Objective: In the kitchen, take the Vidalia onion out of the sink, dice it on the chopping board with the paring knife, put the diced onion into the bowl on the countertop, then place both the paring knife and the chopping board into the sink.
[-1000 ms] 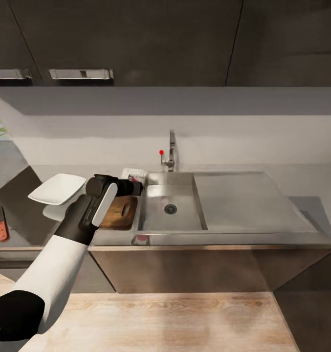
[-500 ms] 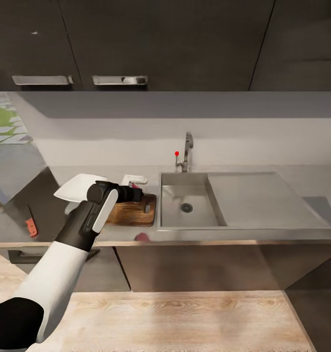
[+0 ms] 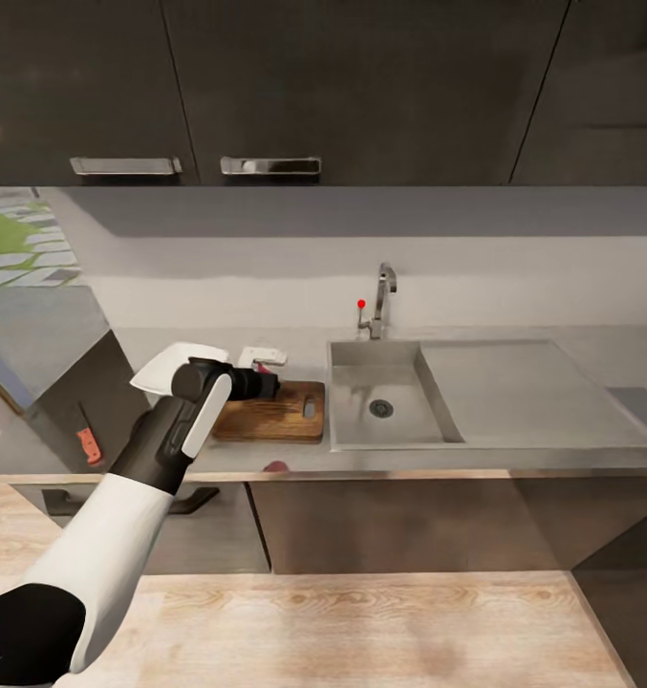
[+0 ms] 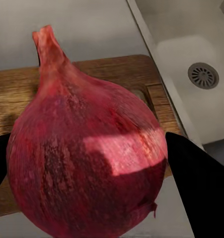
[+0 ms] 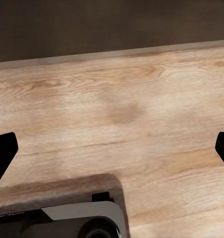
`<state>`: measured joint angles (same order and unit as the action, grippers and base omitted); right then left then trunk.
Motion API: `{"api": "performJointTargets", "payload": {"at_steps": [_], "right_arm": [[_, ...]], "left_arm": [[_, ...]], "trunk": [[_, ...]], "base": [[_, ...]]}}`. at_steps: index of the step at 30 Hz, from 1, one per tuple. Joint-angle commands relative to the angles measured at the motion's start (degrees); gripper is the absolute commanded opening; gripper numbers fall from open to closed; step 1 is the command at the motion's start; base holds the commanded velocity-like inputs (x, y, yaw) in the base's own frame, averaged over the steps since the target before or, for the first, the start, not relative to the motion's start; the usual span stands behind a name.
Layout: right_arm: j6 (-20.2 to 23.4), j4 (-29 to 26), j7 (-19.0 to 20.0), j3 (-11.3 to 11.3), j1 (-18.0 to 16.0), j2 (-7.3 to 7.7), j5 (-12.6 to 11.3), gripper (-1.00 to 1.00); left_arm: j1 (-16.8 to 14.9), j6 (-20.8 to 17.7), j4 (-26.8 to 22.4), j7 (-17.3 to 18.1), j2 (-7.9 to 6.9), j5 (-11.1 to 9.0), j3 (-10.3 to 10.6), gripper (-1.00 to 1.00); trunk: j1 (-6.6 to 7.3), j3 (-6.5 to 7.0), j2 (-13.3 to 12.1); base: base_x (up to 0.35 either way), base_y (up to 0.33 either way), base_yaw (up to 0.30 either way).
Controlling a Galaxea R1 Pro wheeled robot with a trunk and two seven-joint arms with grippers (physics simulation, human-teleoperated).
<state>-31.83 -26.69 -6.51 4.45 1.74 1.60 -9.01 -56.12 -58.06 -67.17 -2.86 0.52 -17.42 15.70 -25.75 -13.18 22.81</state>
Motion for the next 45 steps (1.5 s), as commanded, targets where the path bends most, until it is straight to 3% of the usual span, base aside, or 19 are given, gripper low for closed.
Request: {"api": "performJointTargets", "payload": {"at_steps": [1, 45], "right_arm": [[-0.1, -0.1, -0.4, 0.5, 0.0, 0.07, -0.5, 1.0], [0.0, -0.1, -0.4, 0.5, 0.0, 0.07, -0.4, 1.0]], "left_arm": [[0.2, -0.2, 0.1, -0.3, 0.04, -0.3, 0.0, -1.0], [2.2, -0.1, 0.5, -0.3, 0.01, -0.3, 0.1, -1.0]], "trunk": [[-0.03, -0.09, 0.1], [-0.03, -3.04, 0.1]], "base": [[0.0, 0.006, 0.0], [0.045, 0.007, 0.0]]}}
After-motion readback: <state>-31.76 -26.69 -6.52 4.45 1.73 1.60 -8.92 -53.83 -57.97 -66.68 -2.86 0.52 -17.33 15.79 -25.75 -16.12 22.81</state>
